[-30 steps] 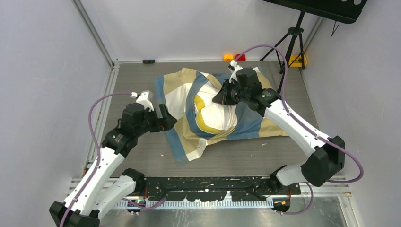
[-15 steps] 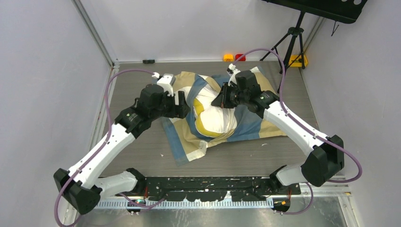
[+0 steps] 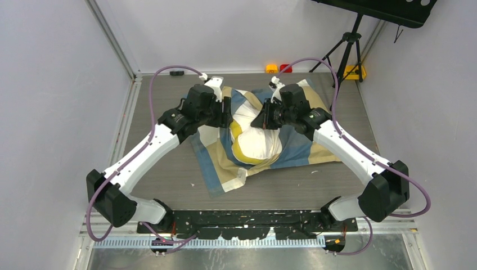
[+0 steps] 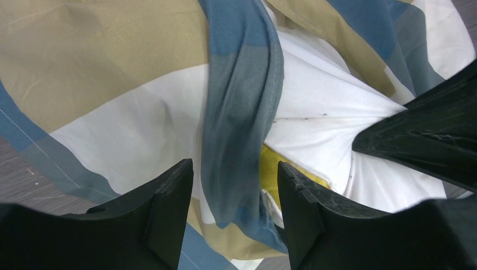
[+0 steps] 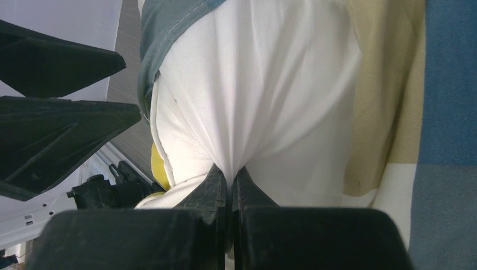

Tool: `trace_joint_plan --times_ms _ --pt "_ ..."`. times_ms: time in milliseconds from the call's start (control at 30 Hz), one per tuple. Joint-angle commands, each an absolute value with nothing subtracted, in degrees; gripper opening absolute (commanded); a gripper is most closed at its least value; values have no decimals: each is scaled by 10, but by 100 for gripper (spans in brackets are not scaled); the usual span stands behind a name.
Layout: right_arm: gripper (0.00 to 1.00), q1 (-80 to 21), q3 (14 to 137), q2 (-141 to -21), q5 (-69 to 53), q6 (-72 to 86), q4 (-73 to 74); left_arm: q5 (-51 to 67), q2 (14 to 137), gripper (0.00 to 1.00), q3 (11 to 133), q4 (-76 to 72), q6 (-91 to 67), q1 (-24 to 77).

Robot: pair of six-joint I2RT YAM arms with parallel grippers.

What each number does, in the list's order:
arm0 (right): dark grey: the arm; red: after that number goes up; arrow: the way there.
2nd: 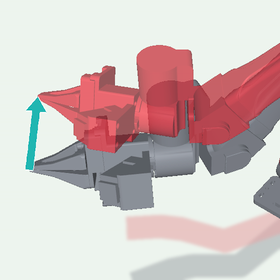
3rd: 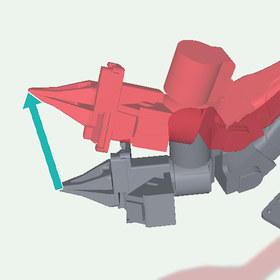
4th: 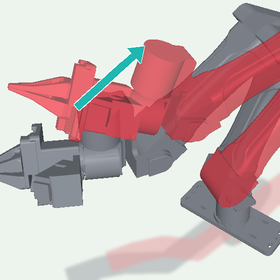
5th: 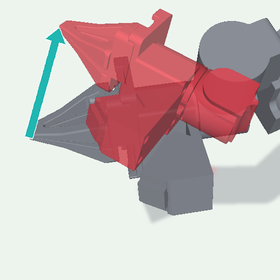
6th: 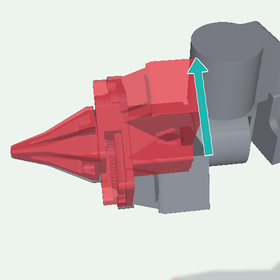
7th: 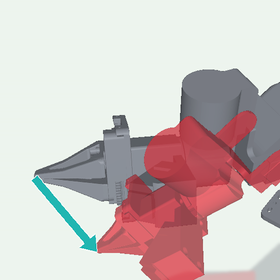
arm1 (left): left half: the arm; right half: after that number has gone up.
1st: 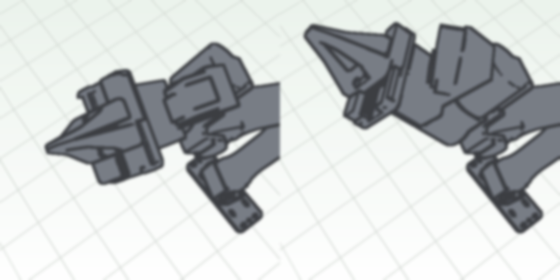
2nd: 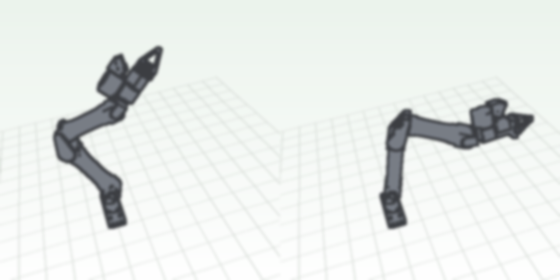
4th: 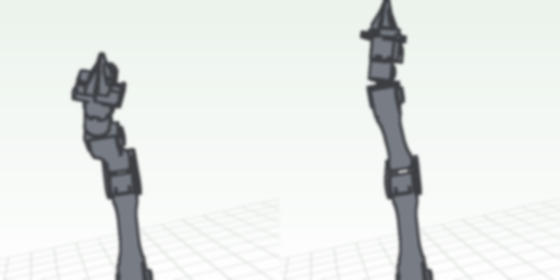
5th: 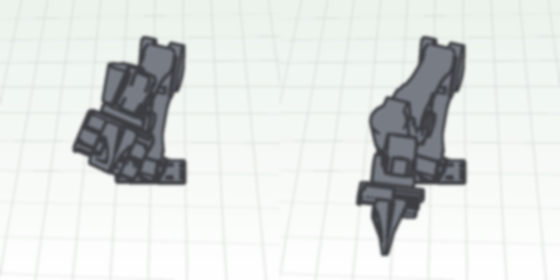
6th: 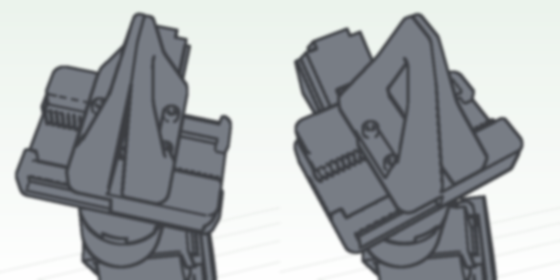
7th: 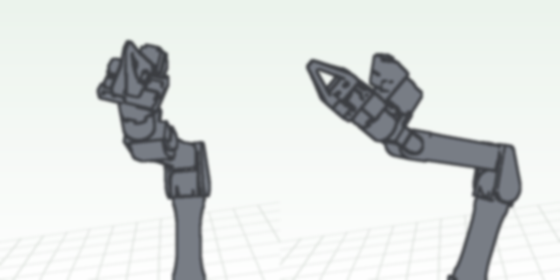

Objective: Remove the pillowcase from the pillow

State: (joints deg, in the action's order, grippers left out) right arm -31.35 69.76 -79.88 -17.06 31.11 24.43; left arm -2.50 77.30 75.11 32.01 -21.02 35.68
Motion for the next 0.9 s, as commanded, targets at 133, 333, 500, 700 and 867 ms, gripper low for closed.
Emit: trace_joint_plan --times_ms 133,333,500,700,867 --pt "0 -320 731 -783 -196 311 215 -88 840 55 794 309 -184 360" --pt "0 -321 720 -771 -200 305 231 -170 872 43 805 324 -175 359" --pt "0 -321 710 -756 -215 292 262 -219 891 24 809 340 -190 305" --pt "0 -320 702 -716 -257 274 315 -147 925 20 786 308 -233 202" --pt "0 -320 717 -682 -297 291 319 -101 973 12 782 281 -251 162"
